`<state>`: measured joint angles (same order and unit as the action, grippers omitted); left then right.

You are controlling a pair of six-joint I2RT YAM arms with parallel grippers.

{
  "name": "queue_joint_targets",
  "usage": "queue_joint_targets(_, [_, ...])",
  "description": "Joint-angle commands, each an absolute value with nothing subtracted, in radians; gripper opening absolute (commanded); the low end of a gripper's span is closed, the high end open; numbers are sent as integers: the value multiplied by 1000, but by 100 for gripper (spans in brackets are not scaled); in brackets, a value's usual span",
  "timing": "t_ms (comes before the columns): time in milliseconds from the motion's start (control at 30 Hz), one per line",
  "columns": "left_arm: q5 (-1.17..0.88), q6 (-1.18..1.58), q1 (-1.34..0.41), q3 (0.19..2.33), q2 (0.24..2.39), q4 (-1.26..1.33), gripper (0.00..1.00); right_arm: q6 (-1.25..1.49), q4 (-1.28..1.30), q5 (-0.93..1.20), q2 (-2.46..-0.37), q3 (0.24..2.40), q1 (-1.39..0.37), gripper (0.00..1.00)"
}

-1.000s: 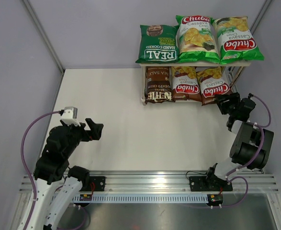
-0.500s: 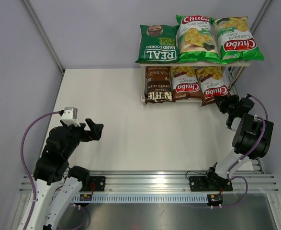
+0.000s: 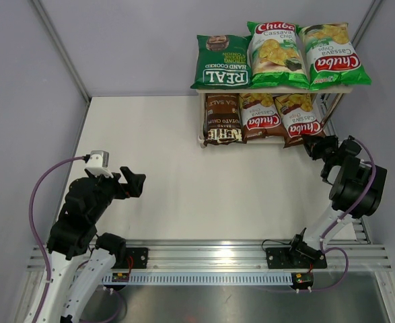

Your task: Place and organize the chips bags onto the shelf

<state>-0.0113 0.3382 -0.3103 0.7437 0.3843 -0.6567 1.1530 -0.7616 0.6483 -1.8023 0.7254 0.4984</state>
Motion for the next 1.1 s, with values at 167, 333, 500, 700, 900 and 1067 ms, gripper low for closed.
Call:
queue_joint_targets(167, [-6,336,-319,746,376,-618,99,1338,-903,715,-1905,703,515,37])
queue_joint_targets(333, [-5,337,-322,744,367,-620,99,1449,-1058,747,-1989,680,515,41])
queue_joint_targets(500, [-3,336,-325,744,367,-620,99,1526,-1147,755,-2003,653,515,47])
queue_joint_targets(700, [-5,337,-330,744,361,-620,99,1520,-1161,759,-1945,646,515,68])
queue_joint_targets(900, [-5,339,-334,744,354,-621,99,1379,-1013,712,-1829,606,515,77])
queue_joint_targets(1067, [20,341,-337,742,354,-620,99,1330,-1046,715,-1764,532,515,80])
